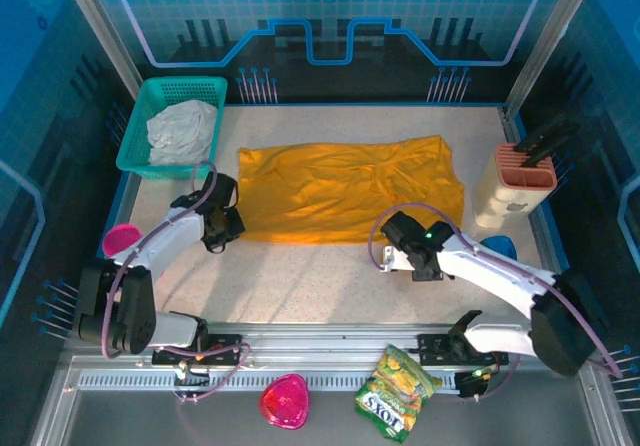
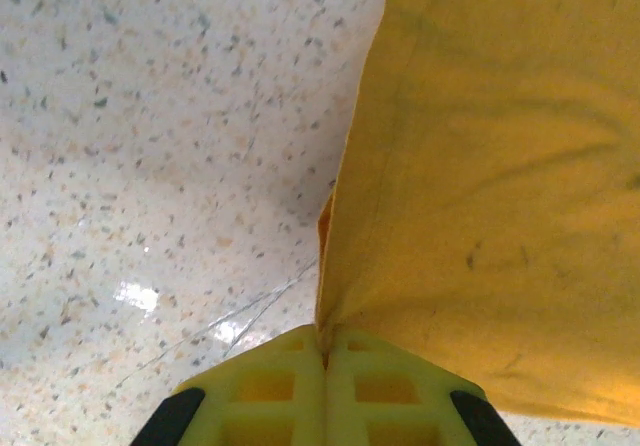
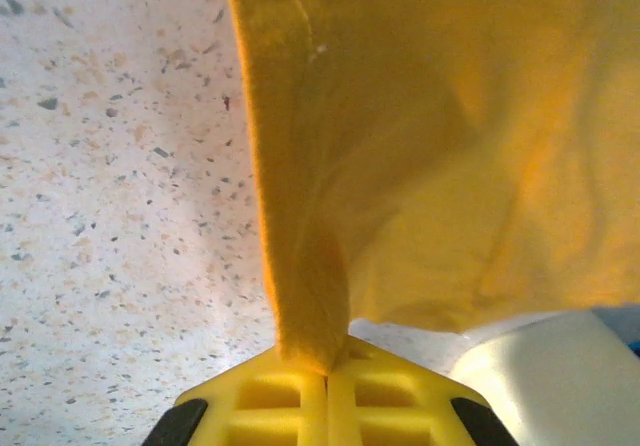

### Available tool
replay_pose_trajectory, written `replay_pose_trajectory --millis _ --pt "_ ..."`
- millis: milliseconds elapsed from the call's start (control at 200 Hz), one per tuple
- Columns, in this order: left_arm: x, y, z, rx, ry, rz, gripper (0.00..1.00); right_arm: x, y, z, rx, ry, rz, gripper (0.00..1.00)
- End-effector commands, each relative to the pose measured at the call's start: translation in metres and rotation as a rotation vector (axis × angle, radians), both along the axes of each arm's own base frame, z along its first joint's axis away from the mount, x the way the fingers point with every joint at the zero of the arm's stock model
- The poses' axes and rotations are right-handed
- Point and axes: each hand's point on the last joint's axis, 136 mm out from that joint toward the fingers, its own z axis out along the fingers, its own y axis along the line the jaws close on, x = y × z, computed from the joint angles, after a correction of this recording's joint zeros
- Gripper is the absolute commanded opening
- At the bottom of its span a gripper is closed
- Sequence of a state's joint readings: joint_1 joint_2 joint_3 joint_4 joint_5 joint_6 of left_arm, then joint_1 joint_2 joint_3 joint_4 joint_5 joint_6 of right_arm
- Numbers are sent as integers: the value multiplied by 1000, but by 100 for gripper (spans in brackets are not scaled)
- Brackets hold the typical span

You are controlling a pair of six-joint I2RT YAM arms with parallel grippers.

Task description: Fold and stack the t-shirts

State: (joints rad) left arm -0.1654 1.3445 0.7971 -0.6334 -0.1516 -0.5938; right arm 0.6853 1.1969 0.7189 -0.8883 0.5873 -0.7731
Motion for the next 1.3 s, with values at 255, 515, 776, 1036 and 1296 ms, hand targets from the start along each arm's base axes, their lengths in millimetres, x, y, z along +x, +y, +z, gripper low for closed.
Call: replay_pose_trajectory --millis 255,515,776,1036,1296 --pt "-45 4 -1 -13 47 50 0 -22 -14 32 -16 -88 26 0" --pt "-37 8 20 16 18 48 0 11 -1 68 66 -262 14 0" --pt "-2 8 37 36 -12 37 0 65 16 101 138 -404 -3 0" --pt "27 9 37 50 -8 32 0 119 25 115 164 -454 6 0" --pt "48 18 35 71 0 43 0 155 22 116 180 -463 -5 0"
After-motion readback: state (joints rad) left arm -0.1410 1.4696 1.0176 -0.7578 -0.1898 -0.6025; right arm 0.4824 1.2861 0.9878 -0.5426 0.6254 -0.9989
